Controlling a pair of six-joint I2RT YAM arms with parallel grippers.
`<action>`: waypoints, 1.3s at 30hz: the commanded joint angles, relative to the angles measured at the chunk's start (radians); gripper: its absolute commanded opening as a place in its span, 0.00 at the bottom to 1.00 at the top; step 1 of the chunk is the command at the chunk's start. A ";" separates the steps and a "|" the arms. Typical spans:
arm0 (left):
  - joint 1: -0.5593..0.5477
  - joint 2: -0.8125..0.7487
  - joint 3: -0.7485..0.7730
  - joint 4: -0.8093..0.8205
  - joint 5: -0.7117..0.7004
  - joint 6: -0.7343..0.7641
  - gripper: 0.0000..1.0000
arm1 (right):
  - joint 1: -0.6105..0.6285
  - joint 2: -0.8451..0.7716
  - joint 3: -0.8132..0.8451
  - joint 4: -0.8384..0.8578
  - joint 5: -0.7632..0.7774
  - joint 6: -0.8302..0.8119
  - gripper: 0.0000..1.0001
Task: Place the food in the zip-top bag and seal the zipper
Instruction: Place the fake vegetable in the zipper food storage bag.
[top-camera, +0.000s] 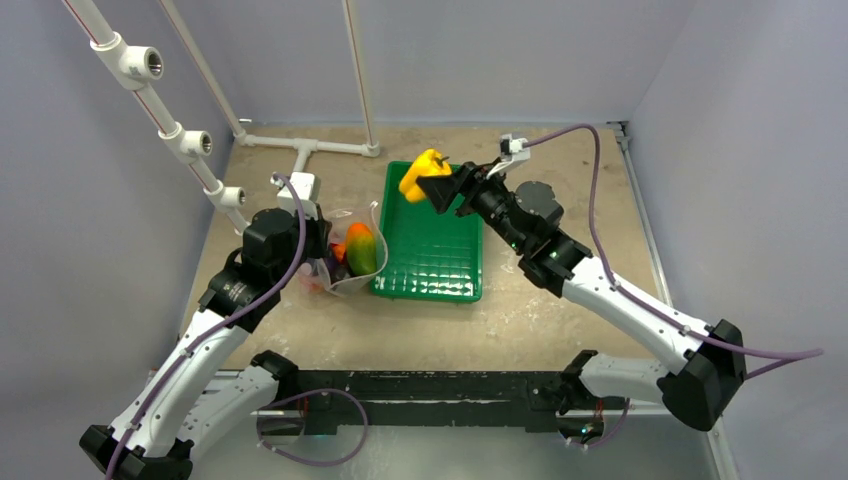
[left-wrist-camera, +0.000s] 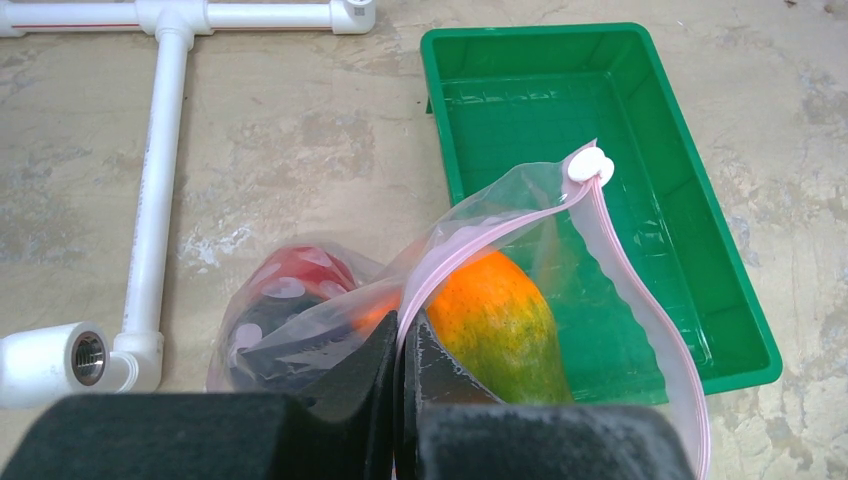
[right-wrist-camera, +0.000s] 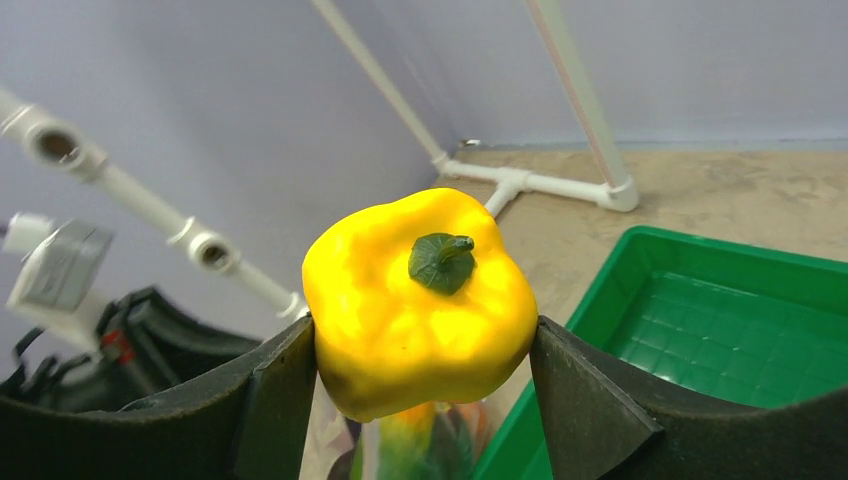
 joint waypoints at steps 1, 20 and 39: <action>-0.002 -0.008 0.000 0.022 -0.012 -0.004 0.00 | 0.079 -0.029 0.043 -0.045 -0.020 -0.111 0.14; -0.002 -0.014 0.000 0.023 -0.007 -0.005 0.00 | 0.358 0.157 0.165 -0.053 0.069 -0.215 0.19; -0.003 -0.021 0.002 0.023 -0.005 -0.005 0.00 | 0.424 0.374 0.279 -0.097 0.162 -0.223 0.81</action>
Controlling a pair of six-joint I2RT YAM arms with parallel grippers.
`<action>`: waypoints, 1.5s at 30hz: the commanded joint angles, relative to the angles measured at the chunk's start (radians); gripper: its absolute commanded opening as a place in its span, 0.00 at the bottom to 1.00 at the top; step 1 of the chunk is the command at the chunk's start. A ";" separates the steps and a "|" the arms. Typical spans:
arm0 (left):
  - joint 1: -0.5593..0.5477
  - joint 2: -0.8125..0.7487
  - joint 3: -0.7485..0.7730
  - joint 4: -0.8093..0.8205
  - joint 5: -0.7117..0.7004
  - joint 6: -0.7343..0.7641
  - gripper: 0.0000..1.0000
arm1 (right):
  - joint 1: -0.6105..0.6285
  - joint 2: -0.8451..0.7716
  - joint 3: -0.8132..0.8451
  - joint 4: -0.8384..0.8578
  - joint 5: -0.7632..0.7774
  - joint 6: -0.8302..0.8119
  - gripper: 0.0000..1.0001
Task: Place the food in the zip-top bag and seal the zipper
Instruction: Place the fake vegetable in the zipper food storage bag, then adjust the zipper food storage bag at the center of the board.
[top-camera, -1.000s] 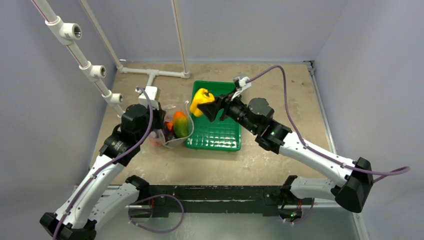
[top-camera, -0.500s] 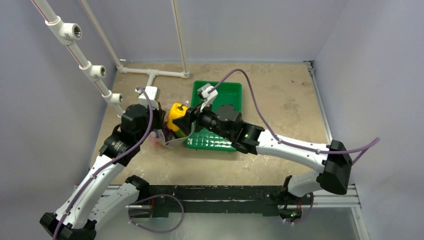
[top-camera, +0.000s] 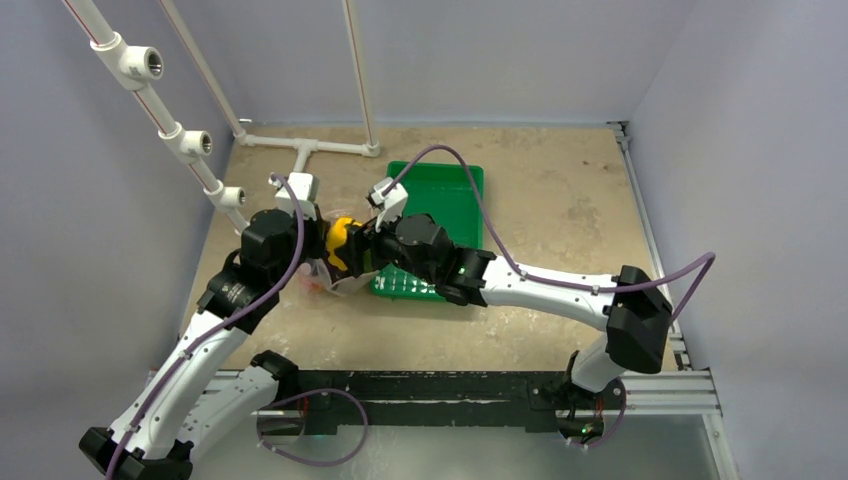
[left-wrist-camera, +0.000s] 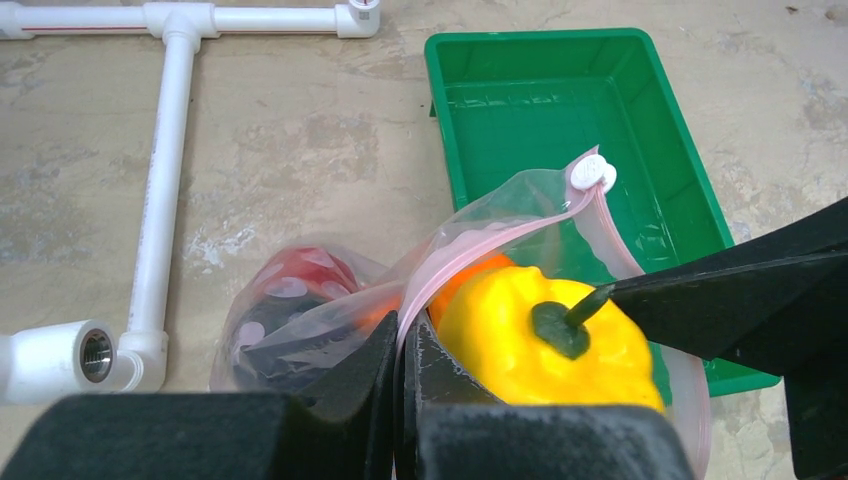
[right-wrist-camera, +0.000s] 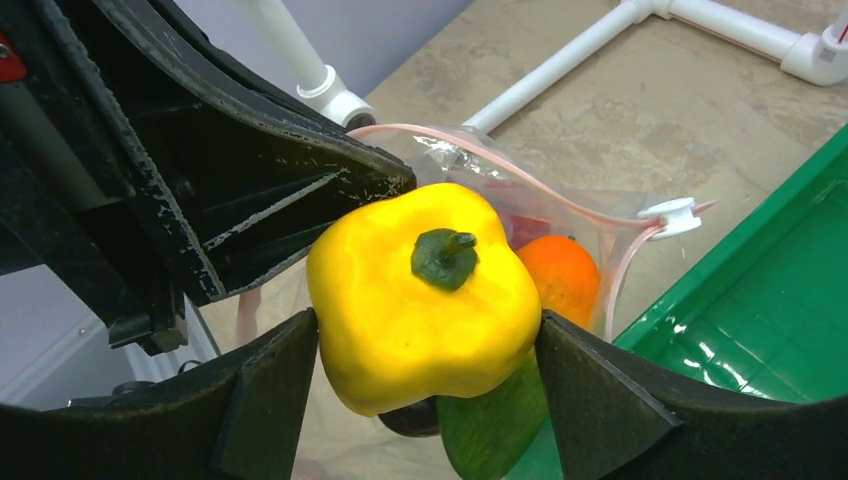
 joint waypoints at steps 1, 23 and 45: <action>-0.002 -0.013 0.001 0.025 0.003 -0.005 0.00 | 0.012 -0.010 0.054 0.016 0.021 -0.012 0.85; -0.002 -0.014 0.001 0.025 0.007 -0.006 0.00 | 0.012 -0.224 -0.031 -0.084 0.204 0.192 0.99; -0.003 -0.013 0.000 0.025 0.013 -0.005 0.00 | 0.011 -0.082 -0.010 -0.362 0.275 0.444 0.55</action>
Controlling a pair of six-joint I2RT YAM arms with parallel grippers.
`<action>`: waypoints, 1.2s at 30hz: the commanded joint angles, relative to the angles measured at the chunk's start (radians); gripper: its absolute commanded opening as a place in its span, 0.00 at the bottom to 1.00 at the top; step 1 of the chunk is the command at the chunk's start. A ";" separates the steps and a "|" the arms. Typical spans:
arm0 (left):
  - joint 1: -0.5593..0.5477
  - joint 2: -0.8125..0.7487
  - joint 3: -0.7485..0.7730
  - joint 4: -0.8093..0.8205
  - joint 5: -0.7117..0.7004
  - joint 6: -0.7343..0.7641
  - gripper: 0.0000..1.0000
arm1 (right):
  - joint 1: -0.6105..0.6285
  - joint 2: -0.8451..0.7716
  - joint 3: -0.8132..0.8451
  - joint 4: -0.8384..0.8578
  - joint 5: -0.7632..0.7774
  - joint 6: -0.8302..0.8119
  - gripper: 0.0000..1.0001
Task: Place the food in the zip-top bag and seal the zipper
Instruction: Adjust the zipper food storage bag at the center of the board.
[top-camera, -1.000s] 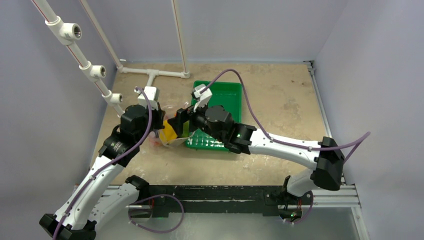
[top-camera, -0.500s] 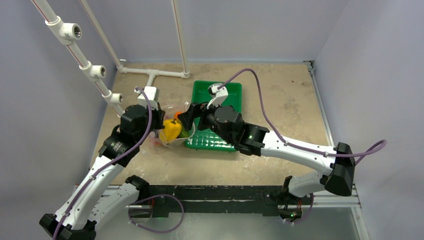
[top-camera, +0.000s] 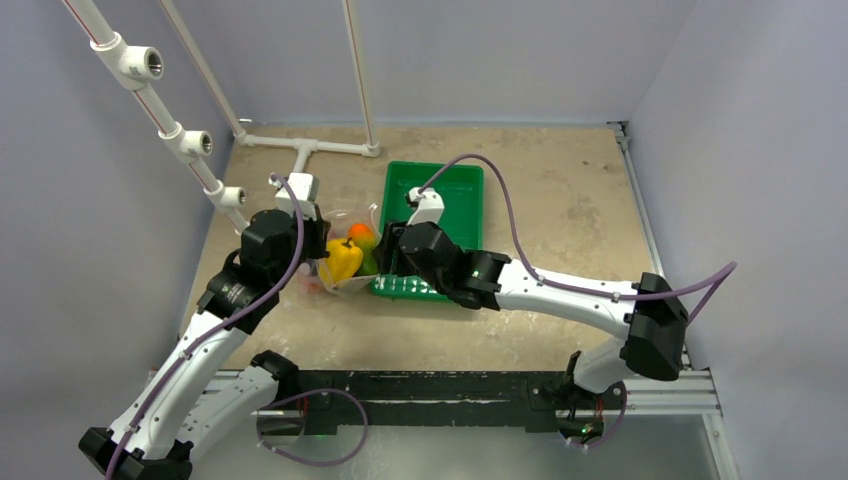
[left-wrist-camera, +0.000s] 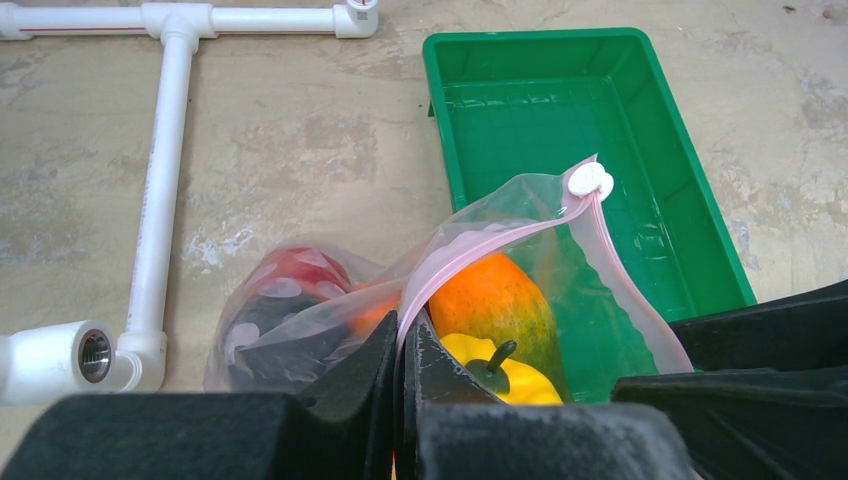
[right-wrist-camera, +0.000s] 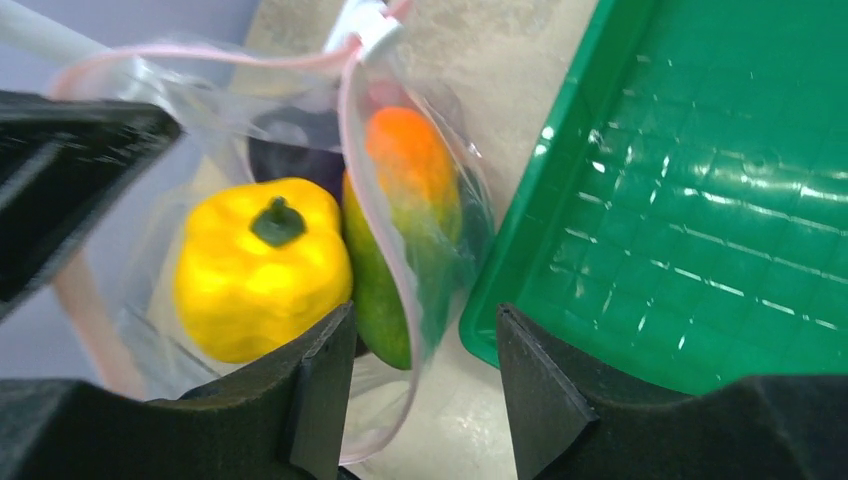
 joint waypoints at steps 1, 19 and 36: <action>-0.002 -0.011 0.001 0.025 0.011 -0.005 0.00 | 0.003 0.014 0.022 -0.044 0.040 0.047 0.54; -0.002 -0.019 0.004 0.022 0.003 -0.002 0.00 | 0.005 -0.006 0.055 -0.015 0.090 0.029 0.00; -0.002 -0.012 0.041 -0.030 0.111 -0.084 0.00 | 0.003 -0.141 0.086 -0.218 0.279 -0.003 0.00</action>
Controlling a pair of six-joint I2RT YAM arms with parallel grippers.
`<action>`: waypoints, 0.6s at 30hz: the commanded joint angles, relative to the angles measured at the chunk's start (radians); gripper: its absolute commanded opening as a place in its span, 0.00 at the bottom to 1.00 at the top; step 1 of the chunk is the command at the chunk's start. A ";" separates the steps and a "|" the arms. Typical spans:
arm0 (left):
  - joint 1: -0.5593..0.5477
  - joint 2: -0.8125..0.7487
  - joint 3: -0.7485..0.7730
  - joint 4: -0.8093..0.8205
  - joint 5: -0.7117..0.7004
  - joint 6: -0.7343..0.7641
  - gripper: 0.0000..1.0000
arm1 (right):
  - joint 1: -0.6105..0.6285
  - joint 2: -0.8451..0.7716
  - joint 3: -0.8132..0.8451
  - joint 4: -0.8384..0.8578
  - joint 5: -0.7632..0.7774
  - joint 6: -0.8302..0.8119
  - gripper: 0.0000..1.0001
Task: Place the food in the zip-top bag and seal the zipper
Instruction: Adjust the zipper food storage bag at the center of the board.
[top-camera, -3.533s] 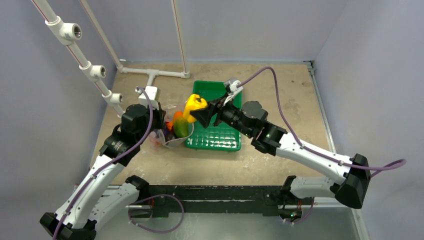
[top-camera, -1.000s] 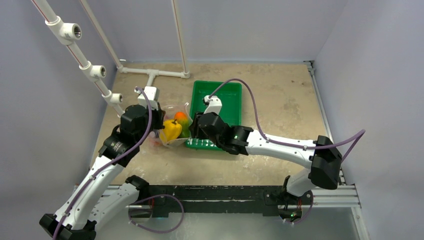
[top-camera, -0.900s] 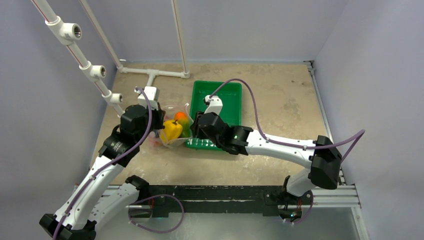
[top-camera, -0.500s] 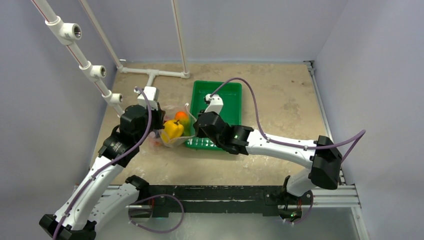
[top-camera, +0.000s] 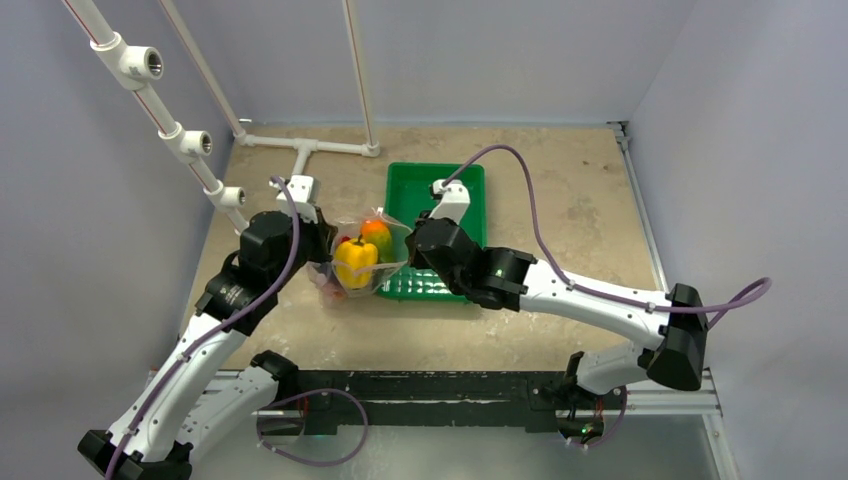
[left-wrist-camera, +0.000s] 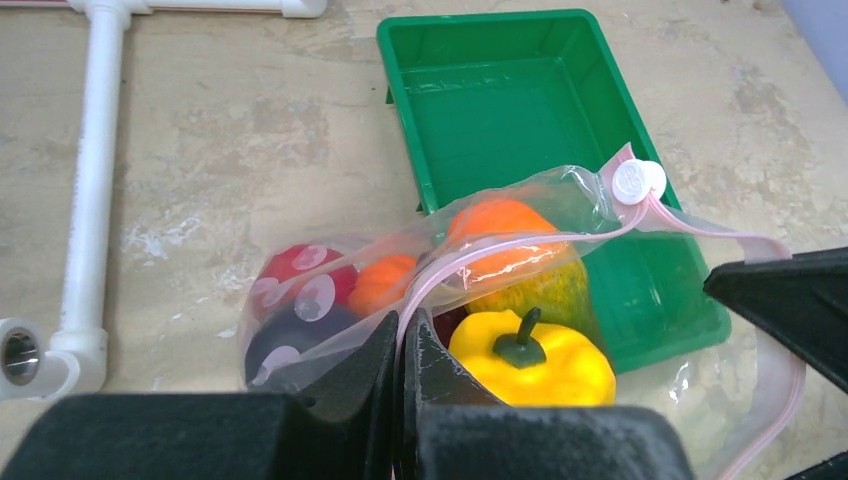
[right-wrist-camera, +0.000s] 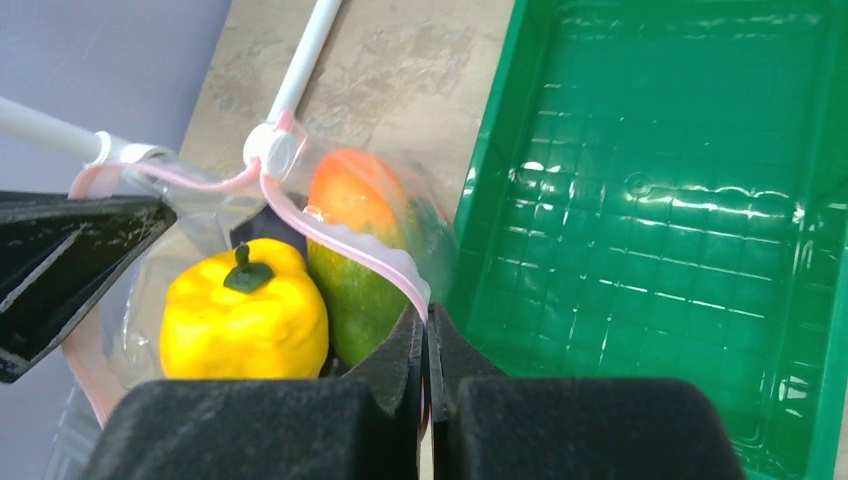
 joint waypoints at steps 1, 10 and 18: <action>-0.002 -0.001 0.046 -0.020 0.043 -0.039 0.00 | 0.002 -0.062 0.049 -0.062 0.129 -0.008 0.00; -0.003 0.046 0.064 -0.050 0.105 -0.061 0.00 | 0.000 -0.089 0.078 -0.153 0.220 0.001 0.00; -0.002 0.051 0.142 -0.088 0.095 -0.040 0.00 | -0.009 -0.095 0.170 -0.198 0.256 -0.044 0.00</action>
